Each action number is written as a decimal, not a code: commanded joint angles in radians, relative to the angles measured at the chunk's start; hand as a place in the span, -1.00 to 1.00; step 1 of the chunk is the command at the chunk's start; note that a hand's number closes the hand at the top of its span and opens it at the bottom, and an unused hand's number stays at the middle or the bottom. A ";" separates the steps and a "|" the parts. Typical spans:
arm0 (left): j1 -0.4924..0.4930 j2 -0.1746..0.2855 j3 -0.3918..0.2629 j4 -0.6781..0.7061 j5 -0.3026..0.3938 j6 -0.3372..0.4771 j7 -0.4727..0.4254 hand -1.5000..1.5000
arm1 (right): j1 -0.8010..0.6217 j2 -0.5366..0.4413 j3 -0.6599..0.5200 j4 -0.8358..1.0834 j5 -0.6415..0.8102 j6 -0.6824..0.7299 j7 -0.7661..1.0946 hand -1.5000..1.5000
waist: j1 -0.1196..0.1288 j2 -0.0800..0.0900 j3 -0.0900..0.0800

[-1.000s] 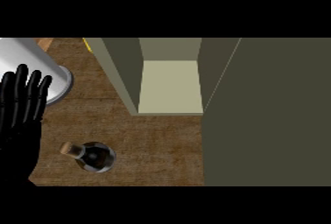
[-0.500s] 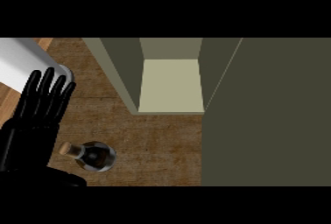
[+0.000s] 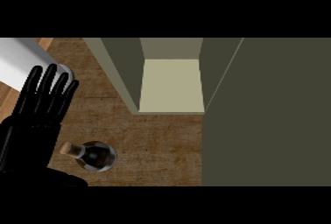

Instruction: Pick up the wine, place it into the cabinet and close the cabinet

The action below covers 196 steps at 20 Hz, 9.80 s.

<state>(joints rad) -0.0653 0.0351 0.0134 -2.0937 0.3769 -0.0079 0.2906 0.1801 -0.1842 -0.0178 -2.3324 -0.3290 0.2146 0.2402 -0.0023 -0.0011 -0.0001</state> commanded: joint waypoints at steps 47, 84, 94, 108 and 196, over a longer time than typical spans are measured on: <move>0.270 0.050 0.202 0.253 -0.027 -0.250 -0.246 -1.00 | -0.085 0.090 -0.044 -0.047 0.010 0.037 0.152 -1.00 | 0.002 0.000 0.000; 0.038 0.065 0.200 1.093 -0.274 -0.351 -0.791 -1.00 | -0.052 0.141 0.034 -0.072 0.104 0.057 0.156 -1.00 | -0.001 0.001 0.000; -0.045 0.137 0.260 1.373 -0.227 -0.445 -0.922 -1.00 | -0.062 0.153 0.028 -0.043 0.118 0.060 0.140 -1.00 | -0.001 0.001 0.000; -0.094 0.115 0.223 1.499 -0.199 -0.528 -0.984 1.00 | -0.121 0.145 0.014 -0.042 0.132 0.029 0.172 -1.00 | 0.002 0.000 0.000; -0.353 -0.035 -0.424 0.932 0.032 0.525 -0.669 1.00 | -0.119 0.104 -0.097 0.075 0.045 0.114 0.083 -1.00 | -0.003 0.002 0.000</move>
<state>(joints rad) -0.4130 0.0001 -0.4383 -1.2163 0.4113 0.5422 -0.3643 0.0790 -0.0551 -0.0740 -2.2837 -0.2477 0.3118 0.3281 -0.0095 0.0009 -0.0003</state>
